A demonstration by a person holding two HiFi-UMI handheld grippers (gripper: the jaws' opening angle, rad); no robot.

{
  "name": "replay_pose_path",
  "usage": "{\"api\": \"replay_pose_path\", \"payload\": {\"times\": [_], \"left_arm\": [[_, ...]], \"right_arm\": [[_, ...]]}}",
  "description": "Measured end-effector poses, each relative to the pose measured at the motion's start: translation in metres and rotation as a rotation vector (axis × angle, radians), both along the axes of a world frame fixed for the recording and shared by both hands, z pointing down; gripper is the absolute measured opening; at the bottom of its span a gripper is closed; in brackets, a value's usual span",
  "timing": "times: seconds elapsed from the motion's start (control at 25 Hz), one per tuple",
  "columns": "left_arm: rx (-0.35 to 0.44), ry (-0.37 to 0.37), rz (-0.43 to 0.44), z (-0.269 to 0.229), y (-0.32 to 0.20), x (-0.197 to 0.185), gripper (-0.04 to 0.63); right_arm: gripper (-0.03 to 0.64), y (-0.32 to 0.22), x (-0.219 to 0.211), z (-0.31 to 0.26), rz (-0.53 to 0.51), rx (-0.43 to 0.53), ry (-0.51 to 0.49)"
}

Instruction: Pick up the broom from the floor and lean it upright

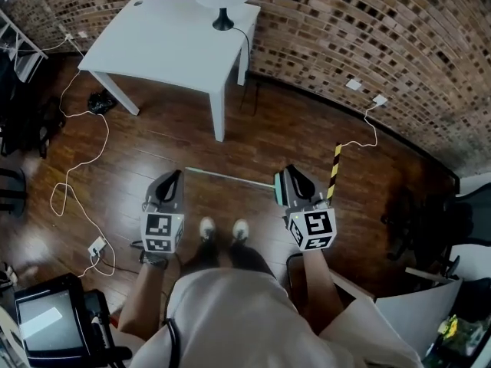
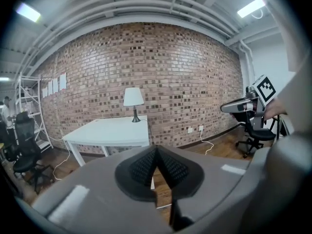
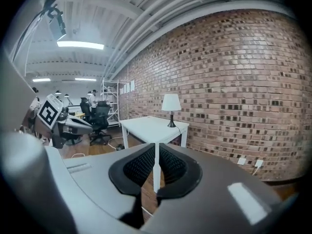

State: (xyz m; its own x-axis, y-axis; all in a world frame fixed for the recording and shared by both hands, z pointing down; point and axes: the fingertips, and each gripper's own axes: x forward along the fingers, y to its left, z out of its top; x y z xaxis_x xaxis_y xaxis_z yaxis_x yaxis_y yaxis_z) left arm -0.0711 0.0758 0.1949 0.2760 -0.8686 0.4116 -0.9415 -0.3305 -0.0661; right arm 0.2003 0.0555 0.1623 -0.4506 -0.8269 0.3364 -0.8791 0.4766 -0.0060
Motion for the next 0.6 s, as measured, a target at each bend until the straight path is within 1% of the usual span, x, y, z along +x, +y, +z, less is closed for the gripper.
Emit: {"api": "replay_pose_path", "payload": {"times": [0.12, 0.24, 0.4, 0.48, 0.6], "left_arm": [[-0.029, -0.002, -0.032, 0.018, -0.003, -0.017, 0.0], [-0.054, -0.011, -0.044, 0.033, -0.008, -0.031, 0.0], [-0.129, -0.012, -0.066, 0.075, -0.008, -0.057, 0.0], [-0.165, -0.04, -0.072, 0.098, -0.007, -0.072, 0.0], [-0.206, -0.074, -0.07, 0.134, -0.012, -0.091, 0.0]], "right_arm": [[0.052, -0.014, -0.023, 0.011, -0.065, -0.017, 0.023], [0.058, -0.027, -0.045, 0.037, -0.126, -0.059, 0.046], [0.058, -0.037, -0.072, 0.098, -0.223, -0.162, 0.092], [0.058, -0.043, -0.084, 0.127, -0.252, -0.202, 0.11], [0.058, -0.056, -0.103, 0.169, -0.267, -0.249, 0.122]]}}
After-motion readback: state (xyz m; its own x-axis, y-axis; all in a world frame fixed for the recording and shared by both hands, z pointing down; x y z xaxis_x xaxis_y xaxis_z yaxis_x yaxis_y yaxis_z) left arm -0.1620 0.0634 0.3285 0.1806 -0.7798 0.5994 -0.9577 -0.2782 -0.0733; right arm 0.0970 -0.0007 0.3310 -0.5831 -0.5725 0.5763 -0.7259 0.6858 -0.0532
